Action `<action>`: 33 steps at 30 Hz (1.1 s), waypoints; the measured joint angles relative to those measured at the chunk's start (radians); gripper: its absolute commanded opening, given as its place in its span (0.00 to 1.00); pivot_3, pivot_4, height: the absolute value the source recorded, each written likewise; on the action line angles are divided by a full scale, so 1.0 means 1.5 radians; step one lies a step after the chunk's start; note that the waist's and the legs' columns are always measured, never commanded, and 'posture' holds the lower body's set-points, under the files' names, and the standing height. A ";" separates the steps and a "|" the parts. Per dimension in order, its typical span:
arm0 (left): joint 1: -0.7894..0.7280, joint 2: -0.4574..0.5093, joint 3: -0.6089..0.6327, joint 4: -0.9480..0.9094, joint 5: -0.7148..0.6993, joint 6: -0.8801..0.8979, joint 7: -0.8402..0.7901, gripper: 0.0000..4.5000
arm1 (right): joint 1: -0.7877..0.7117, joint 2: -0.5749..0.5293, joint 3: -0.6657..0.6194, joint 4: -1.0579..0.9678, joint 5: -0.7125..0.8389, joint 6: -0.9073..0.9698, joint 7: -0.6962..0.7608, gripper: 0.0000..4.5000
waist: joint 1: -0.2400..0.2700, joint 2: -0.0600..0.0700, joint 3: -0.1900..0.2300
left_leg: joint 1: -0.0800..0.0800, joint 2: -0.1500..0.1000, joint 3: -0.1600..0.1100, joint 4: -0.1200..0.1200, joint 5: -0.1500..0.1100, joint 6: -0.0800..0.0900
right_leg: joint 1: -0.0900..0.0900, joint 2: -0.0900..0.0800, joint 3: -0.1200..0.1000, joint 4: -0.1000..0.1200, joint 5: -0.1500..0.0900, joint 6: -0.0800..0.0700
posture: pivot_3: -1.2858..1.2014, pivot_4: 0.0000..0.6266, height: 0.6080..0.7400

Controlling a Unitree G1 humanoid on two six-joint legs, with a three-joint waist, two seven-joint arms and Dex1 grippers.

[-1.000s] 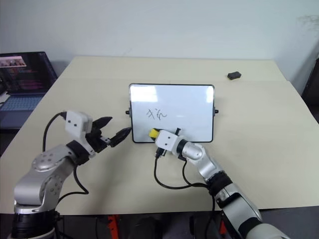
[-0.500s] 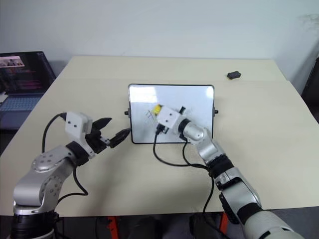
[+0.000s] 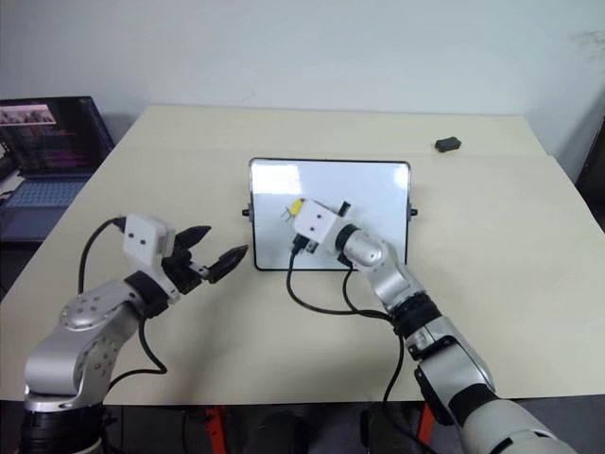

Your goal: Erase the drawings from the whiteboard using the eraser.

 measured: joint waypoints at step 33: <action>0.013 -0.010 -0.005 -0.003 0.002 -0.005 0.000 1.00 | 0.004 0.017 0.082 -0.028 -0.007 0.090 0.167 0.22 | 0.000 0.000 0.000 | 0.000 0.000 0.000 -0.001 0.000 0.000 | 0.000 0.000 0.000 0.000 -0.001 0.000 | 0.52 0.24 1.00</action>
